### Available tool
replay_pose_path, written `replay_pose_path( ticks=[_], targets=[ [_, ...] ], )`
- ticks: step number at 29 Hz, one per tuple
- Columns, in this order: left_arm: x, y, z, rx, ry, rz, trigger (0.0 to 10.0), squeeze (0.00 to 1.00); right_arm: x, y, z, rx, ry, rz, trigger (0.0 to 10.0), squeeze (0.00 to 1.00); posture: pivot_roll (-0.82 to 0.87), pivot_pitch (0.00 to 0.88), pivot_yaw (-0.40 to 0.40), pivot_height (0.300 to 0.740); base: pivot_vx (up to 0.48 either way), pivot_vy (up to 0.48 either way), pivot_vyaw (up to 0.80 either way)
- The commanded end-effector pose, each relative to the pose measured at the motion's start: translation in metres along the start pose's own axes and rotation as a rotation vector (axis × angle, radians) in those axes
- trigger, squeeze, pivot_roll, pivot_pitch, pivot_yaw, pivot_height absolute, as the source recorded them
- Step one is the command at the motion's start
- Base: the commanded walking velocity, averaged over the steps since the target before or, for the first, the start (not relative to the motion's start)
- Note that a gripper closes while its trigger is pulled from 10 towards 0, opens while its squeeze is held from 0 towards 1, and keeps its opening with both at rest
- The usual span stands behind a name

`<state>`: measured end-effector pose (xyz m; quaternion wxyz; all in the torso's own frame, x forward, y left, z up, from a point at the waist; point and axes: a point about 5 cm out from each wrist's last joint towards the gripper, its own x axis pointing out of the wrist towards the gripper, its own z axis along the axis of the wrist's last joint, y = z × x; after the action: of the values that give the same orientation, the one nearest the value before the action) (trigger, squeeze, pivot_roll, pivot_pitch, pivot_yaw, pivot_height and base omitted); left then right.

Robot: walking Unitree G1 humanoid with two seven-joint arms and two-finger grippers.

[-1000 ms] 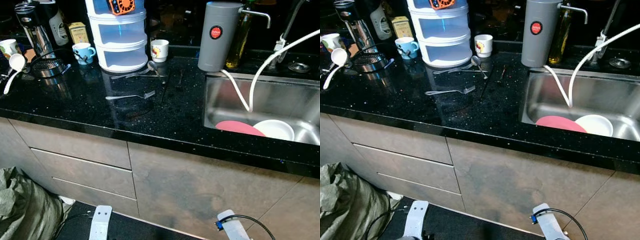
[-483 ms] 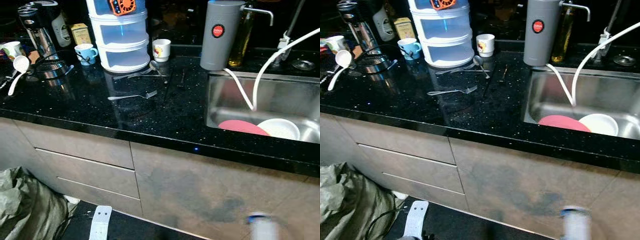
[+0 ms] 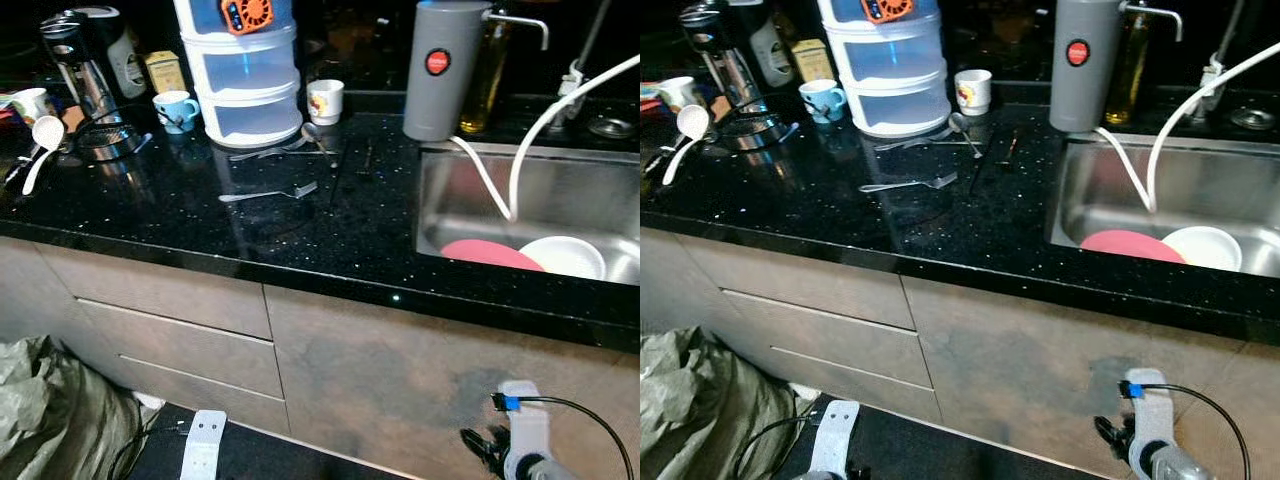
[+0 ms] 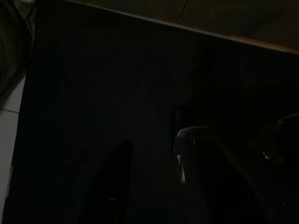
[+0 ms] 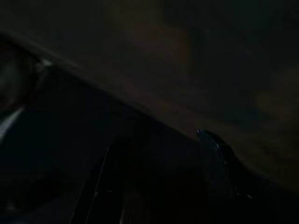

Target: Kitchen organization

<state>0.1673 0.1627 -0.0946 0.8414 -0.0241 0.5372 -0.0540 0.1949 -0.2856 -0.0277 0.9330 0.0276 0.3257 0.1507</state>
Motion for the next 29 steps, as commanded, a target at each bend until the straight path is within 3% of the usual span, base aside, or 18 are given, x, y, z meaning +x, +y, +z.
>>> replay_pose_path(
  ticks=[1, 3, 4, 8, 9, 15, 16, 19, 20, 21, 25, 29],
  targets=[
    [-0.001, 0.003, -0.001, 0.005, 0.007, 0.007, 10.0, 0.00, -0.003, 0.003, 0.007, -0.002, -0.044, 0.119, 10.0, 0.00, -0.11, 0.001, 0.050, 0.740, 0.000, 0.000, 0.00],
    [-0.001, 0.004, -0.001, 0.005, 0.007, 0.008, 10.0, 0.00, -0.012, 0.020, 0.031, -0.025, -0.162, 0.437, 10.0, 0.00, -0.11, 0.004, 0.054, 0.740, 0.000, 0.000, 0.00],
    [-0.001, 0.004, -0.001, 0.005, 0.007, 0.008, 10.0, 0.00, -0.012, 0.020, 0.031, -0.025, -0.162, 0.437, 10.0, 0.00, -0.11, 0.004, 0.054, 0.740, 0.000, 0.000, 0.00],
    [-0.001, 0.005, -0.001, 0.007, 0.008, 0.009, 10.0, 0.00, -0.024, 0.052, 0.063, -0.104, -0.283, 0.716, 10.0, 0.00, -0.11, 0.009, 0.056, 0.740, 0.000, 0.000, 0.00],
    [-0.001, 0.005, -0.001, 0.007, 0.008, 0.009, 10.0, 0.00, -0.024, 0.052, 0.063, -0.104, -0.283, 0.716, 10.0, 0.00, -0.11, 0.009, 0.056, 0.740, 0.000, 0.000, 0.00],
    [-0.001, 0.007, 0.000, 0.010, 0.007, 0.011, 10.0, 0.00, -0.039, 0.109, 0.105, -0.215, -0.428, 1.010, 10.0, 0.00, -0.11, 0.011, 0.061, 0.740, 0.000, 0.000, 0.00],
    [-0.001, 0.007, 0.000, 0.010, 0.007, 0.011, 10.0, 0.00, -0.039, 0.109, 0.105, -0.215, -0.428, 1.010, 10.0, 0.00, -0.11, 0.011, 0.061, 0.740, 0.000, 0.000, 0.00],
    [-0.001, 0.008, 0.001, 0.011, 0.006, 0.012, 10.0, 0.00, -0.044, 0.135, 0.114, -0.277, -0.428, 1.080, 10.0, 0.00, -0.11, 0.011, 0.062, 0.740, 0.000, 0.000, 0.00],
    [-0.001, 0.008, 0.001, 0.011, 0.006, 0.012, 10.0, 0.00, -0.044, 0.135, 0.114, -0.277, -0.428, 1.080, 10.0, 0.00, -0.11, 0.011, 0.062, 0.740, 0.000, 0.000, 0.00],
    [-0.001, 0.008, 0.001, 0.012, 0.006, 0.012, 10.0, 0.00, -0.041, 0.145, 0.119, -0.315, -0.452, 1.063, 10.0, 0.00, -0.11, 0.012, 0.064, 0.740, 0.000, 0.000, 0.00],
    [-0.002, 0.009, 0.003, 0.023, 0.006, 0.012, 10.0, 0.00, -0.018, 0.176, 0.143, -0.416, -0.552, 0.858, 10.0, 0.00, -0.12, 0.015, 0.077, 0.740, 0.000, 0.000, 0.00],
    [-0.002, 0.011, 0.004, 0.034, 0.008, 0.012, 10.0, 0.00, -0.001, 0.194, 0.147, -0.531, -0.563, 0.690, 10.0, 0.00, -0.13, 0.007, 0.090, 0.740, 0.000, 0.000, 0.00]
  ],
)
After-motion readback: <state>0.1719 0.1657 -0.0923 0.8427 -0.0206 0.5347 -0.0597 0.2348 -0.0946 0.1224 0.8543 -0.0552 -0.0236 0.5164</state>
